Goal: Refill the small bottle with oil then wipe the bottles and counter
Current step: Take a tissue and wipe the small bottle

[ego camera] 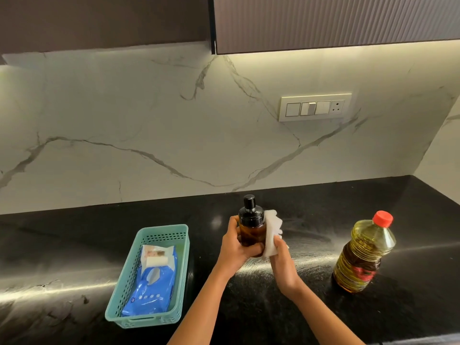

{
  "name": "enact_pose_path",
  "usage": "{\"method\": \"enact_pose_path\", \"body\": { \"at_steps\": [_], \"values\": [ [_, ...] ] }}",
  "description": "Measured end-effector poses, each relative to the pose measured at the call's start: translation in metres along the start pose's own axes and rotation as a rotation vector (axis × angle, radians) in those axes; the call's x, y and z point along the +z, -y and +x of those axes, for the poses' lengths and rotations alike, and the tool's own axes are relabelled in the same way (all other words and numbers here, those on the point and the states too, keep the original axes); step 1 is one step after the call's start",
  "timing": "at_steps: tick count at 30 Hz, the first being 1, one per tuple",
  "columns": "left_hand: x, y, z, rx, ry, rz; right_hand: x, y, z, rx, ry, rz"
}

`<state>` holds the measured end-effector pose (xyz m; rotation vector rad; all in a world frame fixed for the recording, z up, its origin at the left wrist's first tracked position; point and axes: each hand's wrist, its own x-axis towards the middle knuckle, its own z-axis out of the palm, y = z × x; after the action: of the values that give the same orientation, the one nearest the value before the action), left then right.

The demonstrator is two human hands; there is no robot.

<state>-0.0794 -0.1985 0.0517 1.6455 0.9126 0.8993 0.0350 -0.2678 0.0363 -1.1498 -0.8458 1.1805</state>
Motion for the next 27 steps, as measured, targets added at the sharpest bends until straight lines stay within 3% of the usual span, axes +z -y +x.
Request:
{"method": "enact_pose_path", "body": {
  "at_steps": [8,15,19,24,27],
  "values": [
    [0.008,0.008,0.004,0.057,-0.046,0.061,0.004,0.017,0.029,0.073,-0.013,0.058],
    [0.009,0.015,0.006,0.074,-0.151,0.001,-0.002,0.003,0.022,0.007,0.001,0.112],
    [0.014,0.015,0.009,0.086,-0.109,-0.068,-0.003,0.009,0.031,0.129,0.020,0.223],
    [0.023,0.018,0.022,0.115,-0.063,-0.019,-0.003,0.017,0.043,0.386,0.017,0.610],
    [0.024,0.021,0.026,0.099,-0.071,0.070,-0.005,0.017,0.045,0.471,0.051,0.599]
  ]
}}
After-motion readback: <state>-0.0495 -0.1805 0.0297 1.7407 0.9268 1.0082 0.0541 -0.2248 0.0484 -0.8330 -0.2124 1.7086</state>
